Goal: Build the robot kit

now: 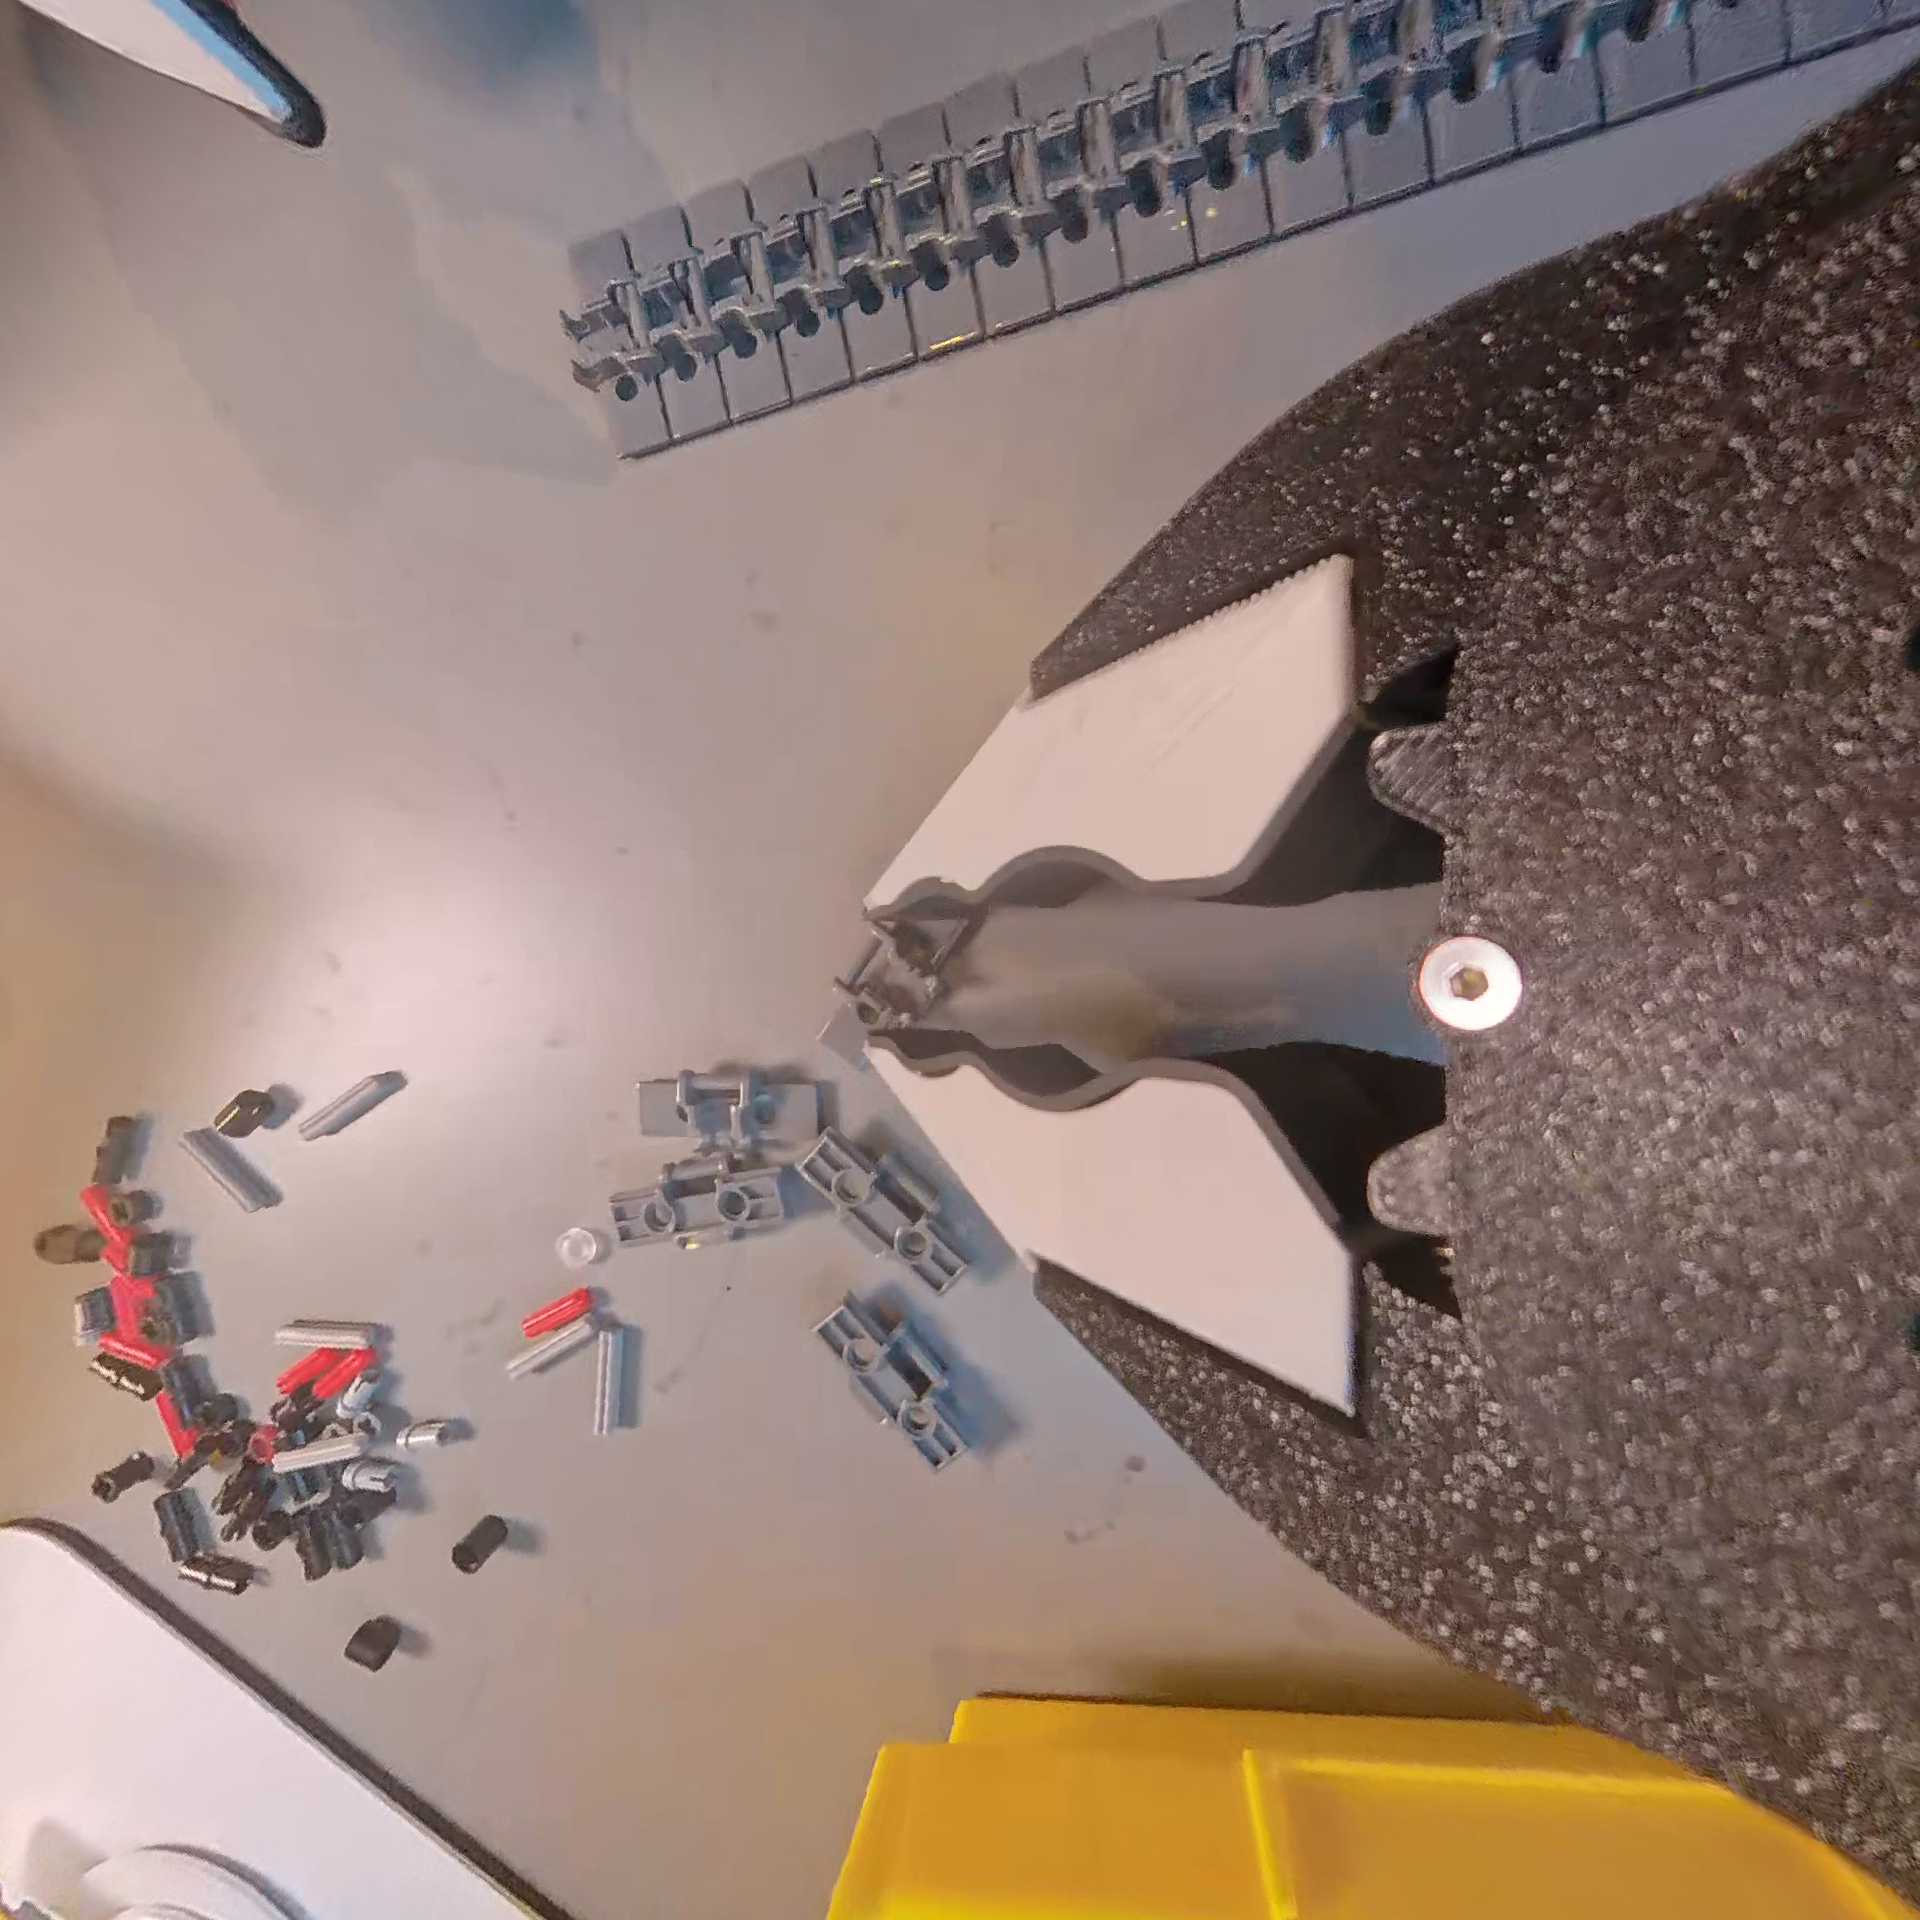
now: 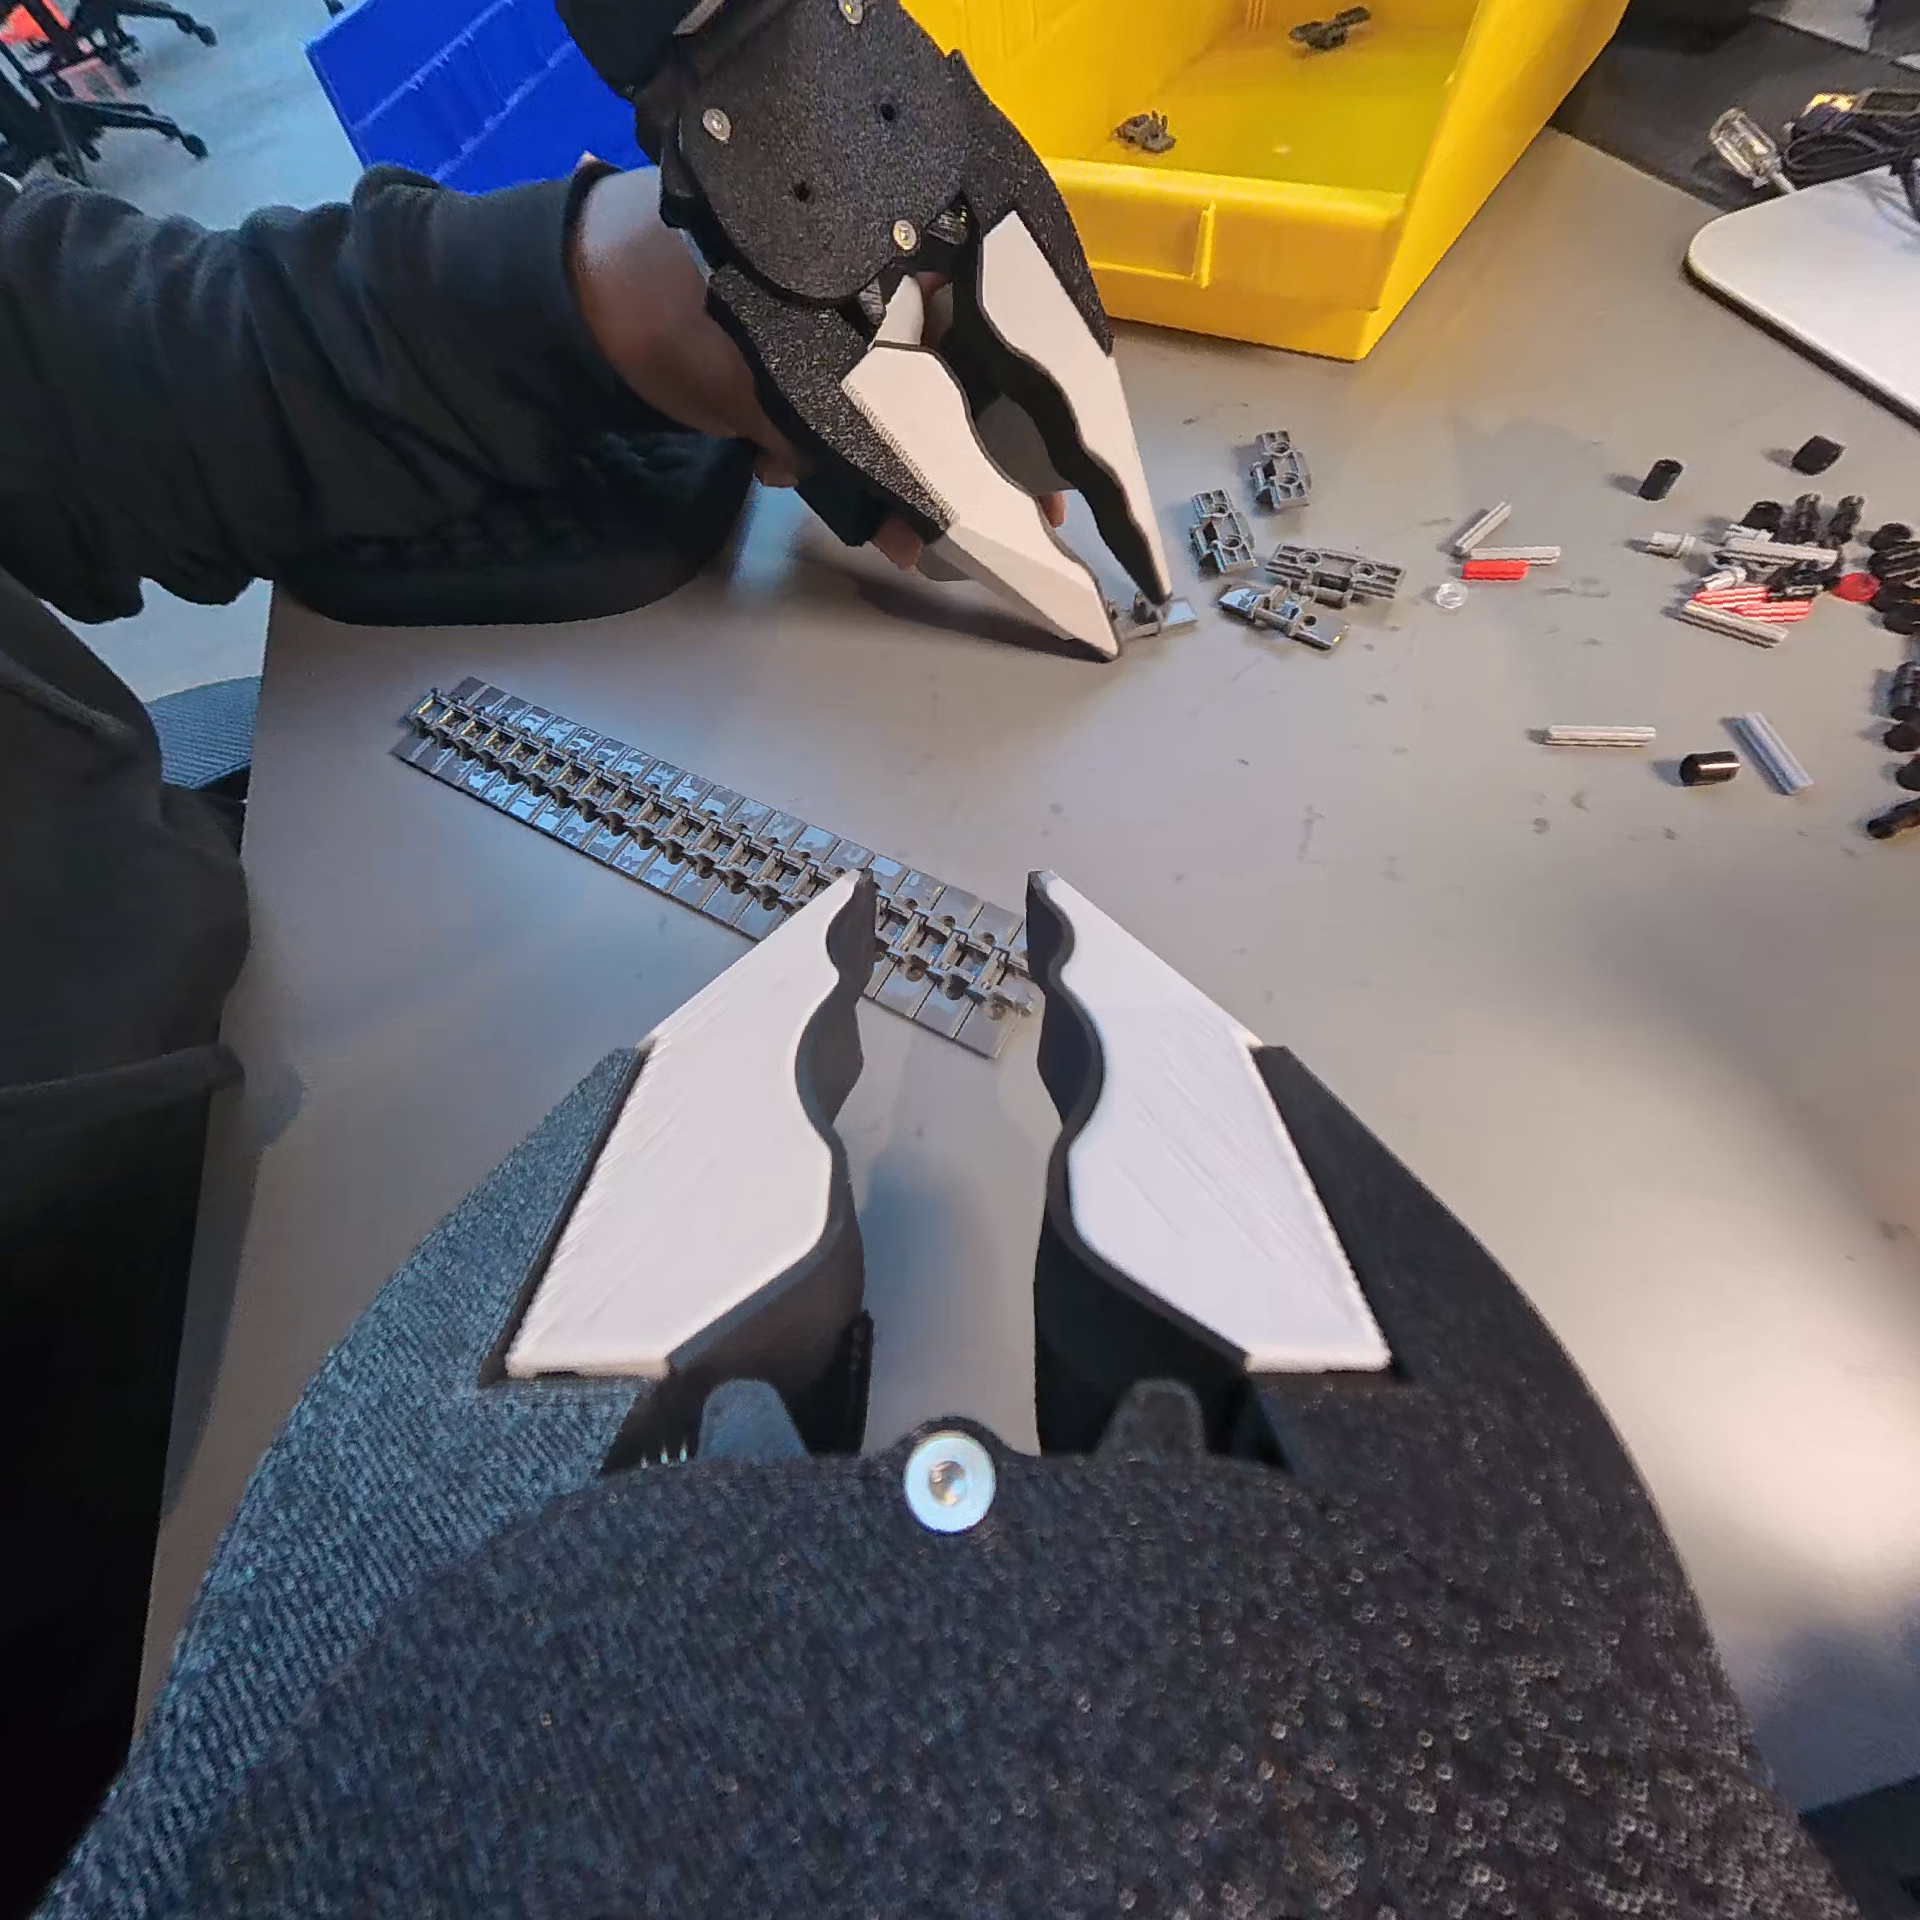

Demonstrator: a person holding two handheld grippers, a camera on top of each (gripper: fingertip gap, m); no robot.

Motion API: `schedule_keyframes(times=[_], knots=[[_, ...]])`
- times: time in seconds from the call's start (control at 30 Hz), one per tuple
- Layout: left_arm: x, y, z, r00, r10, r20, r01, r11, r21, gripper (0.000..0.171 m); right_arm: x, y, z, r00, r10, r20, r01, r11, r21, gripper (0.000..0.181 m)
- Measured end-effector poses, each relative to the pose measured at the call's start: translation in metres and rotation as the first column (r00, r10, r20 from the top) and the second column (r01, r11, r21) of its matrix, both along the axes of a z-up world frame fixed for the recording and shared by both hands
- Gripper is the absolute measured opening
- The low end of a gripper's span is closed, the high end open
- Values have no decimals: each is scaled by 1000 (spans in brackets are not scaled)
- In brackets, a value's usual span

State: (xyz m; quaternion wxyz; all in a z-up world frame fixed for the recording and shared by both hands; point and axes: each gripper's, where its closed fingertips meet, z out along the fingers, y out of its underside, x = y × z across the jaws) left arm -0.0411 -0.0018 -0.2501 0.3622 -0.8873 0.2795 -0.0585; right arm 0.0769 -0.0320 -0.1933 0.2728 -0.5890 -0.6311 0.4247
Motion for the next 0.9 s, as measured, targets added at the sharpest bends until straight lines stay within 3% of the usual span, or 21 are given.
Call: schedule_keyframes(times=[0.1,0.2,0.27,0.4,0.47,0.53,0.57,0.67,0.8,0.83,0.9], knots=[[21,-18,1,979,-202,16,202,979,14,18,-1,-2,3,1000,10,-9,-10,1000,-1,29],[63,-50,17,883,-465,67,455,882,123,18,-4,-9,4,998,58,8,-58,998,-36,29],[87,-65,34,823,-558,103,532,822,202,18,-7,-19,2,993,111,49,-105,988,-115,30],[110,-80,54,763,-646,14,611,729,310,16,-8,-41,1,960,255,117,-201,917,-346,43],[116,-84,57,754,-656,-29,626,704,335,16,-8,-46,-6,942,301,149,-226,895,-384,42],[118,-87,57,748,-660,-64,638,690,342,16,-10,-55,-4,932,339,131,-247,855,-456,28],[117,-88,56,747,-660,-80,643,686,340,16,-12,-57,-1,933,343,107,-251,836,-488,19],[115,-87,61,761,-644,-72,619,690,375,17,-15,-55,7,949,312,45,-247,823,-511,15],[101,-69,88,813,-541,215,421,801,426,29,-19,-38,38,972,177,-156,-230,854,-467,14],[98,-66,96,796,-518,314,374,828,418,33,-20,-33,51,964,127,-235,-224,863,-453,14],[94,-64,117,706,-486,515,303,865,401,31,-17,-27,74,925,50,-377,-213,890,-404,14]])
